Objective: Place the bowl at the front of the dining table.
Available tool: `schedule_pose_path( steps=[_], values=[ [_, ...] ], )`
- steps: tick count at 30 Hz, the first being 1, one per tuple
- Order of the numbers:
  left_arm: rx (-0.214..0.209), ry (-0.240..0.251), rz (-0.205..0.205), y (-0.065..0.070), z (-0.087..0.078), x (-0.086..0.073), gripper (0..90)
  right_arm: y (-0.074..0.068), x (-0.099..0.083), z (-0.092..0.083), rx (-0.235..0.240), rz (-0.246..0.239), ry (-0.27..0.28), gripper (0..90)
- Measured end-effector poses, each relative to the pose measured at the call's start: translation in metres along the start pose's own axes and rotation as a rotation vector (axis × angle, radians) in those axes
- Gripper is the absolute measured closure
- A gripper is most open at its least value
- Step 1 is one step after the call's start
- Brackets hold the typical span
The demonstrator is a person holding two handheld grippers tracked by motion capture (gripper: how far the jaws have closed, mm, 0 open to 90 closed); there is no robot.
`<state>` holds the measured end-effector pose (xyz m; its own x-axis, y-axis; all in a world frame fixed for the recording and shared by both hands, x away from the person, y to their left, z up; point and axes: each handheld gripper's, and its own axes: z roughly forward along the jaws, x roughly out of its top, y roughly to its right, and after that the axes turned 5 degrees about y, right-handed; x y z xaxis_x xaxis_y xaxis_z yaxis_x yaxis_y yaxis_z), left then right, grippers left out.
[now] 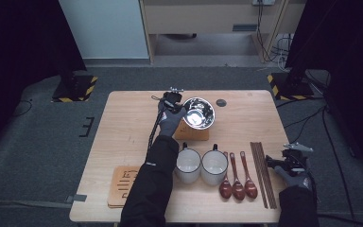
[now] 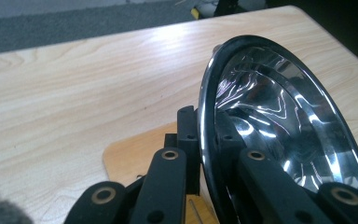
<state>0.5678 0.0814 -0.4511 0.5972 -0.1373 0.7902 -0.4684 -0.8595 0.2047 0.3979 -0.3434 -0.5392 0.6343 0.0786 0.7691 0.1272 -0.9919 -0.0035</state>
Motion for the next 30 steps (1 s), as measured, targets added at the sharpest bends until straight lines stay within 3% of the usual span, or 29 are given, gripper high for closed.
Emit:
schedule_pose_path(
  steps=[9, 30],
  values=[
    [0.016, -0.035, -0.018, -0.008, 0.008, -0.008, 83.3, 0.0, 0.0, 0.0, -0.001, 0.0, 0.002, 2.7],
    [0.044, -0.081, -0.008, -0.014, 0.018, -0.021, 81.6, 0.0, 0.0, 0.0, -0.003, 0.0, 0.002, 2.8]
  ],
)
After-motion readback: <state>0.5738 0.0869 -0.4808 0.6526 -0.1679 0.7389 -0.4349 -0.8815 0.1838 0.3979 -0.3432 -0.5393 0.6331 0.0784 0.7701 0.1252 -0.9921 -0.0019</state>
